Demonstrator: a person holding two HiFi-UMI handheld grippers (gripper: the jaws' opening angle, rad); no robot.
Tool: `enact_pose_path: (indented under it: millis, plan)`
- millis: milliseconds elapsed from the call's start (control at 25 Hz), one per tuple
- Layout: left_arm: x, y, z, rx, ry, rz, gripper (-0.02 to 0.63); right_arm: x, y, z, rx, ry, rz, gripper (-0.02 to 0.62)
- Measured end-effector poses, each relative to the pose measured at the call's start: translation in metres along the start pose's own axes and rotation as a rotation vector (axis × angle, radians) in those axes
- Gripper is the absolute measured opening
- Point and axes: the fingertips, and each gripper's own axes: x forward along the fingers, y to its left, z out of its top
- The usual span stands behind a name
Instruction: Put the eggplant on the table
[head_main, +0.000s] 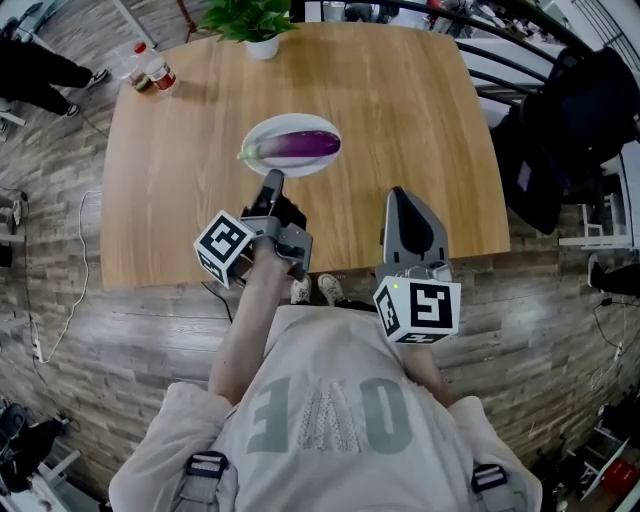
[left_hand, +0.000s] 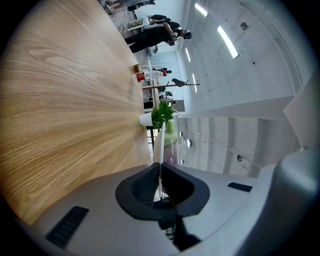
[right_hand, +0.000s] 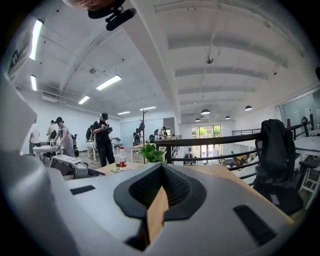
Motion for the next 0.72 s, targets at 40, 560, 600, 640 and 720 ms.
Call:
enact_pose_path:
  millis: [40, 560, 600, 640, 720]
  plan:
    - [0.000, 0.005, -0.001, 0.004, 0.001, 0.006, 0.020, -0.003, -0.001, -0.002, 0.003, 0.006, -0.006, 0.018]
    - [0.005, 0.072, -0.027, 0.008, 0.040, 0.095, 0.018, -0.030, -0.005, -0.001, -0.051, -0.013, -0.058, 0.018]
    - [0.005, 0.076, -0.030, 0.005, 0.041, 0.100, 0.018, -0.033, -0.006, -0.002, -0.051, -0.009, -0.064, 0.018]
    - [0.005, 0.081, -0.032, 0.002, 0.042, 0.105, 0.018, -0.035, -0.008, -0.003, -0.049, -0.003, -0.072, 0.018]
    - [0.006, 0.089, -0.034, 0.001, 0.044, 0.112, 0.018, -0.038, -0.009, -0.004, -0.045, 0.005, -0.087, 0.018]
